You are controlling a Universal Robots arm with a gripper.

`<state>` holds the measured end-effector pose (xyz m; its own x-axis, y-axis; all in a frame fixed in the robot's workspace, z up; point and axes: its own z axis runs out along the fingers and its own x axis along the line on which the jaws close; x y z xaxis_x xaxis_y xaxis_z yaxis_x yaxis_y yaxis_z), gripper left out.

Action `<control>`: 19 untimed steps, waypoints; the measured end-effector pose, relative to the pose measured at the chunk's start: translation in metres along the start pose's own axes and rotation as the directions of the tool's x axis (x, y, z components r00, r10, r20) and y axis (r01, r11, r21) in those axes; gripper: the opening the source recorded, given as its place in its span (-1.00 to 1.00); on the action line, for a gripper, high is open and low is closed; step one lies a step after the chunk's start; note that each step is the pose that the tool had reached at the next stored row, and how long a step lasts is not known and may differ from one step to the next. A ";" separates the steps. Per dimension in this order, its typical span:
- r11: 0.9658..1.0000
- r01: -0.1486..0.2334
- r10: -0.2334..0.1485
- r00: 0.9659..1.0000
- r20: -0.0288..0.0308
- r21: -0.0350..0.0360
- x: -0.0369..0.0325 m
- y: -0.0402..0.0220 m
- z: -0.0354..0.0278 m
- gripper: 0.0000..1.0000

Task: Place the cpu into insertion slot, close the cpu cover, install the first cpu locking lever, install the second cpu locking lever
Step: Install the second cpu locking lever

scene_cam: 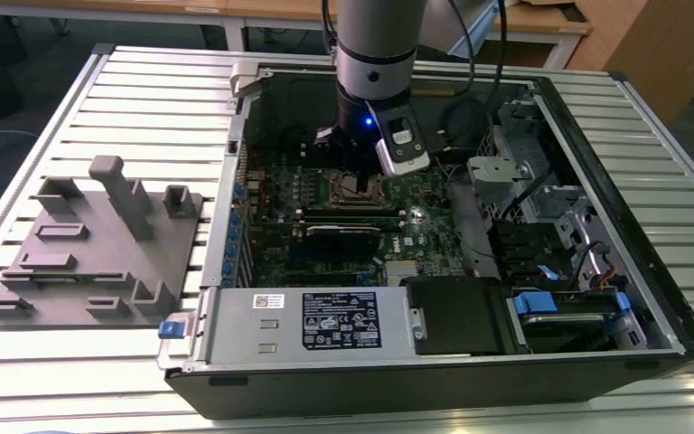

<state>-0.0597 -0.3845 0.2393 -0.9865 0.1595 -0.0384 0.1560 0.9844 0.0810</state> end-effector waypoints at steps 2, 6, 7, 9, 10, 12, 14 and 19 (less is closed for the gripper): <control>1.000 0.000 0.000 1.000 0.000 0.000 -0.0002 -0.0011 -0.0001 -0.79; 1.000 0.000 0.000 1.000 0.000 0.000 -0.0007 -0.0045 -0.0003 -0.79; 1.000 0.000 0.000 1.000 0.000 0.000 -0.0009 -0.0054 -0.0004 -0.79; 1.000 0.000 0.000 1.000 0.000 0.000 -0.0012 -0.0072 -0.0005 -0.79; 1.000 0.000 0.000 1.000 0.000 0.000 -0.0012 -0.0075 -0.0005 -0.79; 1.000 0.000 0.000 1.000 0.000 0.000 -0.0012 -0.0075 -0.0005 -0.79; 1.000 0.000 0.000 1.000 0.000 0.000 -0.0013 -0.0076 -0.0006 -0.79; 1.000 0.000 0.000 1.000 0.000 0.000 -0.0016 -0.0094 -0.0007 -0.79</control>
<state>-0.0596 -0.3941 0.2393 -0.9865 0.1595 -0.0384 0.1560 0.9844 0.0812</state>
